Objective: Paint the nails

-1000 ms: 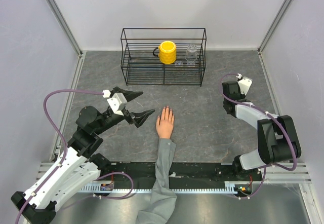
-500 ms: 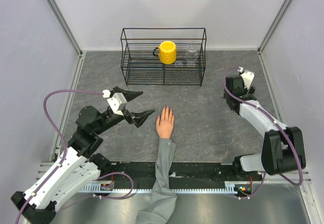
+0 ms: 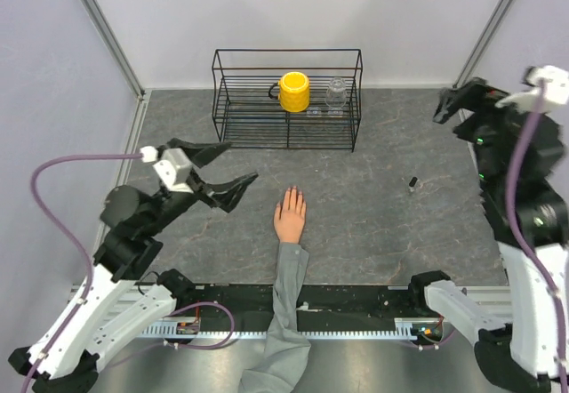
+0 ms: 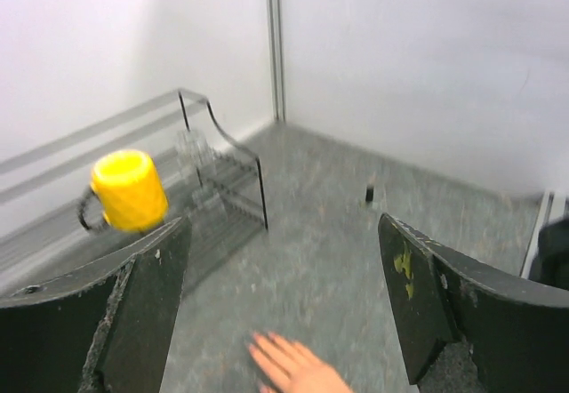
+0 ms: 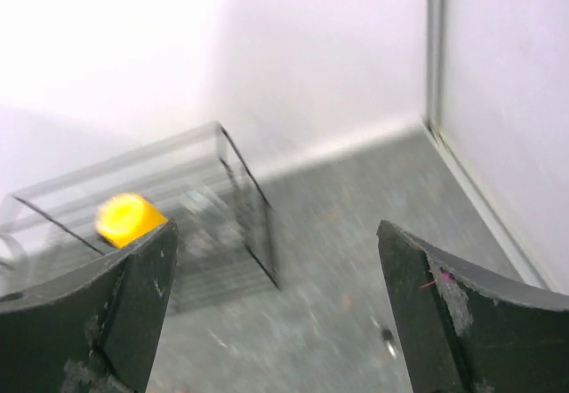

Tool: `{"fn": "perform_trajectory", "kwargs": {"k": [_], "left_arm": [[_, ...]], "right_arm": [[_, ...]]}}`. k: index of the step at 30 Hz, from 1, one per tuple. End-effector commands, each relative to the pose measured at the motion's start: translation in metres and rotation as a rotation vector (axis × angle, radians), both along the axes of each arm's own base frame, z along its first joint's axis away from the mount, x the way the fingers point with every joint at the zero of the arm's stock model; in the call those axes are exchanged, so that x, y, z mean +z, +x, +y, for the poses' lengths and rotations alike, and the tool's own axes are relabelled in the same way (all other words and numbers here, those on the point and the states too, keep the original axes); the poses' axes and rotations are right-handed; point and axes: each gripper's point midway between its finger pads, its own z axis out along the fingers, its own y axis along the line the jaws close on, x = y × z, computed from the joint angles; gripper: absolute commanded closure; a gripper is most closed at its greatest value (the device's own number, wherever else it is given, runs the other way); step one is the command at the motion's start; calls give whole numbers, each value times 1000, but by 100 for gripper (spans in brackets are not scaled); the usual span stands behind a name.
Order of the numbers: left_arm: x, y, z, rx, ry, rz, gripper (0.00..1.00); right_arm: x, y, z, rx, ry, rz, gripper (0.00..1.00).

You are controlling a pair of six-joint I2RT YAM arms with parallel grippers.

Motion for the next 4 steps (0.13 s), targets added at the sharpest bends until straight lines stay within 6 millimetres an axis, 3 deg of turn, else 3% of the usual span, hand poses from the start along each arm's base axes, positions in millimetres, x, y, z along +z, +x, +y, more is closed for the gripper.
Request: {"fn": "perform_trajectory", "kwargs": {"k": [1,3,4], "left_arm": [[78,-29,25,15,-141,-110,9],[88,-37,28,3,-142,-119,9],[103,-45,32,-4,-160,-147,8]], "right_arm": [[52,-41,12,127,-23,-112,2],[69,-52,14,150,-20,-175,2],[80,-57,14,158,-27,-207,2]]}}
